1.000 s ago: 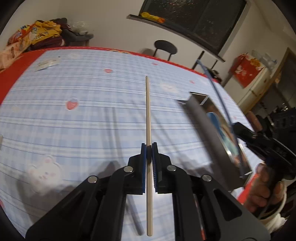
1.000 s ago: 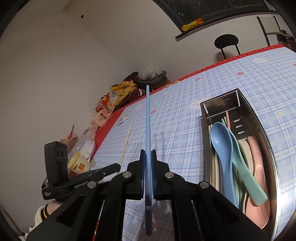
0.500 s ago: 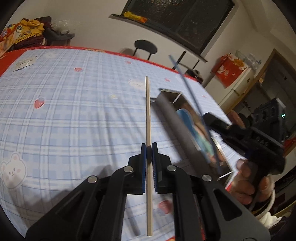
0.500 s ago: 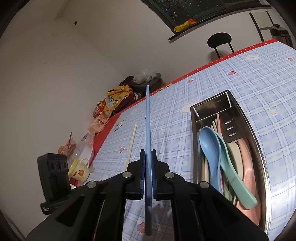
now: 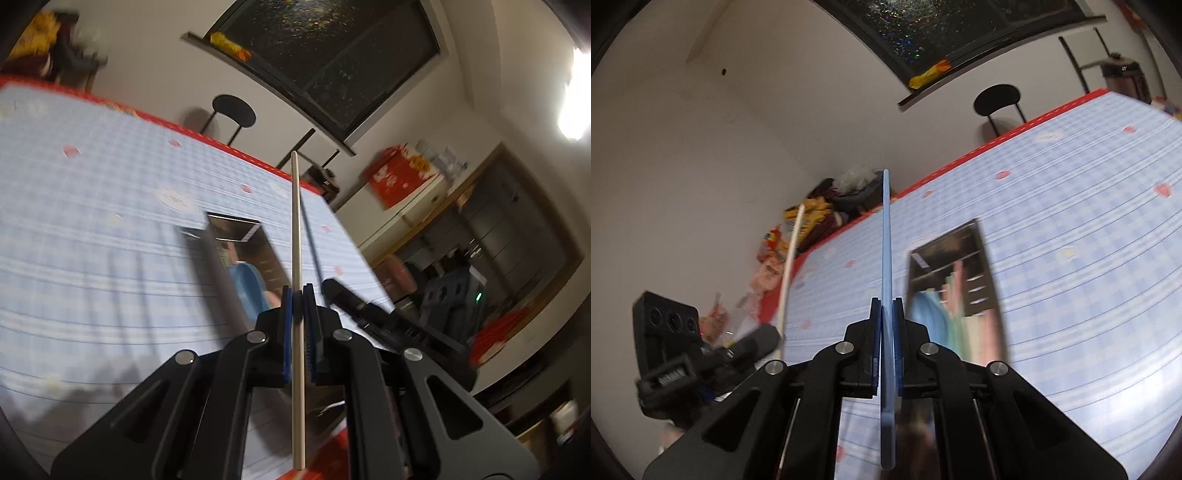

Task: Organize utensils
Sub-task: 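Lower both chopsticks into the steel caddy and open both grippers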

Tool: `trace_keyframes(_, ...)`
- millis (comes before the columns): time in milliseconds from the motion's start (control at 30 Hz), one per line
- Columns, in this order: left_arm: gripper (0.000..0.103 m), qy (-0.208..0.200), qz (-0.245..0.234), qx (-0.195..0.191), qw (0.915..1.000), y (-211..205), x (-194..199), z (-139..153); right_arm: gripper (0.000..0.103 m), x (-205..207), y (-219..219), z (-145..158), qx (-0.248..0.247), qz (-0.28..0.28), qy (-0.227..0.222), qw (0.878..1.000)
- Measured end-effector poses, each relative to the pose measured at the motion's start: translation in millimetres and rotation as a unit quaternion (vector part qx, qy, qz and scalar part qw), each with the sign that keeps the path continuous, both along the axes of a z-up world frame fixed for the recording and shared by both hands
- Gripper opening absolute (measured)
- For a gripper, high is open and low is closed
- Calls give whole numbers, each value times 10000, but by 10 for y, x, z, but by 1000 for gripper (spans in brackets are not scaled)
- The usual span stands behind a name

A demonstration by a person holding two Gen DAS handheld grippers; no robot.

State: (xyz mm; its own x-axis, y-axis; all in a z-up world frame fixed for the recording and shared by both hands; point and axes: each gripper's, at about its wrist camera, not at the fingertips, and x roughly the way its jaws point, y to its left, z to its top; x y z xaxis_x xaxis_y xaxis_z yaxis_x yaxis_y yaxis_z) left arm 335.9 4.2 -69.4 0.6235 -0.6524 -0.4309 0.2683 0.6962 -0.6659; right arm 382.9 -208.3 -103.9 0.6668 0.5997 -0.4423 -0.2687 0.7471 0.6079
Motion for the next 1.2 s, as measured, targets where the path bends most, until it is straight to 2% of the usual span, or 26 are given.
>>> trace_keyframes(100, 10, 311, 14, -569, 9979, -150, 132, -164, 7, 2, -112, -35, -199, -92, 14, 9998)
trace_keyframes(233, 10, 638, 136, -893, 9939, -303, 252, -377, 7, 16, -209, -141, -200, -85, 181, 9996)
trace_keyframes(333, 10, 778, 266, -981, 9918, -381, 301, -488, 7, 30, -216, -208, -125, 2, 319, 9994)
trace_keyframes(533, 10, 959, 495, -856, 9905, -436, 309, -651, 7, 7, -96, -219, -130, 165, 347, 9992)
trace_keyframes(733, 10, 981, 537, -563, 9921, -508, 288, -690, 7, 9, -40, -245, -186, 199, 403, 9988)
trace_keyframes(1000, 9, 1074, 588, -447, 9915, -515, 282, -752, 7, 24, 6, -291, -236, 216, 467, 9984)
trace_keyframes(1133, 11, 864, 640, -325, 9937, -439, 225, -645, 7, 34, 5, -308, -226, 225, 495, 9983)
trace_keyframes(1200, 16, 660, 742, -172, 9949, -370, 178, -538, 7, 27, 34, -305, -243, 269, 485, 9982)
